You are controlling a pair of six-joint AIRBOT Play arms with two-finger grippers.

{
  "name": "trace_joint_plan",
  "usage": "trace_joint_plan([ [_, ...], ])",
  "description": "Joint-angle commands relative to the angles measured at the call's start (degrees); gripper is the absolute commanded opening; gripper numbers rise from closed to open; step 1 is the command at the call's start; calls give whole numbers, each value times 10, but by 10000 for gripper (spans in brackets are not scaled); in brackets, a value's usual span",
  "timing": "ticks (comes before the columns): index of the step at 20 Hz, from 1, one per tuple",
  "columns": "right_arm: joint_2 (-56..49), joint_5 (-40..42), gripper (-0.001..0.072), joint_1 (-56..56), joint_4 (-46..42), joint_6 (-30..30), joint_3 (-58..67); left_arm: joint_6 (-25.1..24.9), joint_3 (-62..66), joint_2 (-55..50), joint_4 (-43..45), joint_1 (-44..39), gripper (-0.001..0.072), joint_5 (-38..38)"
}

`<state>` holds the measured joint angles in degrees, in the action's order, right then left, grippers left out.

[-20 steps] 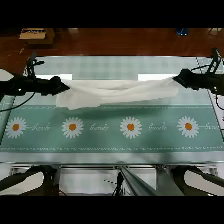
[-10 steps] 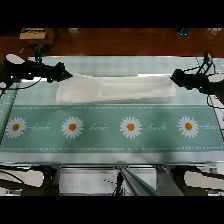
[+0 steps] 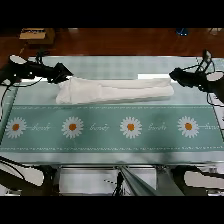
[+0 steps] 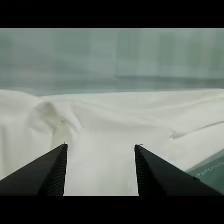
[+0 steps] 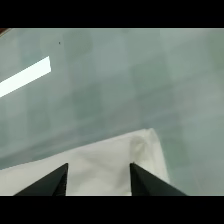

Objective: Fold the shirts.

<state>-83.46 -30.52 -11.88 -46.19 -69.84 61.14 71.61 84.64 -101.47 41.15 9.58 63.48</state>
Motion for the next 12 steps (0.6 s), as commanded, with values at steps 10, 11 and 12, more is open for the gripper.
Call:
trace_joint_plan([
  [10, -111, -156, 600, -80, 126, -41, 22, -7, 29, 7, -1, 17, 499, 111],
  [11, -125, -147, 598, -70, 149, -38, 22, -7, 29, 6, -1, 13, 499, 108],
  [12, -137, -131, 597, -54, 158, -38, 22, -7, 29, 6, -1, 9, 499, 106],
])
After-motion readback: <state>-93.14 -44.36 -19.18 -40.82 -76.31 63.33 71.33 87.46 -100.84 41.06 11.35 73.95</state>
